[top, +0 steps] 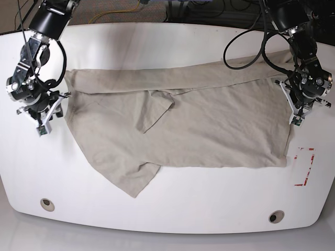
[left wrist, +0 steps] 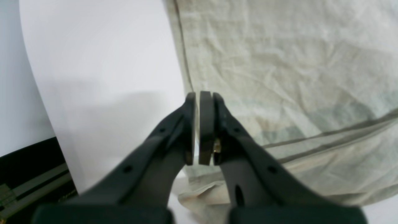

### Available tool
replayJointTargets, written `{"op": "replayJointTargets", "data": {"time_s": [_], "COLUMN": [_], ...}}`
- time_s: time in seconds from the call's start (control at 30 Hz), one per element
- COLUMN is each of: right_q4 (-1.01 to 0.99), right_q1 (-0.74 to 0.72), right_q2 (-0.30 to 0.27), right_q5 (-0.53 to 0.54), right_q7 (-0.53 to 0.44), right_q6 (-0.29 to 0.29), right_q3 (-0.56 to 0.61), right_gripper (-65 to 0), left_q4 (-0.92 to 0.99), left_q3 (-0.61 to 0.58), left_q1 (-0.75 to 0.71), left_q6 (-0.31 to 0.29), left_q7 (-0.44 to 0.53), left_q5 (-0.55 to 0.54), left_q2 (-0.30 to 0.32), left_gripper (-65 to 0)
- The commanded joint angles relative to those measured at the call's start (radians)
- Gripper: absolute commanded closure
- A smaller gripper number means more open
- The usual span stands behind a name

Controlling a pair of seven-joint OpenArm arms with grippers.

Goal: Layout the t-shirt on the table in an organized manner, then fold the t-shirt properly
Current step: 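Pull the held edge taut, moving the grippers apart from each other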

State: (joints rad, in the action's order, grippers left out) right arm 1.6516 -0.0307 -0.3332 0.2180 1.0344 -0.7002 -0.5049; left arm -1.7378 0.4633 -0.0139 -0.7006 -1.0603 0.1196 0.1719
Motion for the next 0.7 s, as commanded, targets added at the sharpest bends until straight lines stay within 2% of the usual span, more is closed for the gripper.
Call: {"op": "replayJointTargets", "data": {"time_s": [0.0, 0.27, 0.67], "right_q4": [0.029, -0.006, 0.022], "right_q1": [0.018, 0.051, 0.140], "right_q2": [0.007, 0.064, 0.072], "right_q5": [0.011, 0.008, 0.034], "right_q7": [-0.009, -0.013, -0.009], "right_q6": [0.002, 0.002, 0.002], "right_q3": [-0.005, -0.007, -0.002], "right_gripper": [-19.5, -19.5, -19.3], "left_q4": [-0.018, -0.018, -0.018], "left_q3": [0.002, 0.004, 0.004], "left_q1": [0.015, 0.013, 0.013], "left_q6": [0.002, 0.002, 0.002], "left_q7": [0.010, 0.010, 0.010], "left_q5": [0.001, 0.001, 0.001], "left_q2": [0.012, 0.013, 0.015], "left_gripper": [0.0, 0.0, 0.0]}}
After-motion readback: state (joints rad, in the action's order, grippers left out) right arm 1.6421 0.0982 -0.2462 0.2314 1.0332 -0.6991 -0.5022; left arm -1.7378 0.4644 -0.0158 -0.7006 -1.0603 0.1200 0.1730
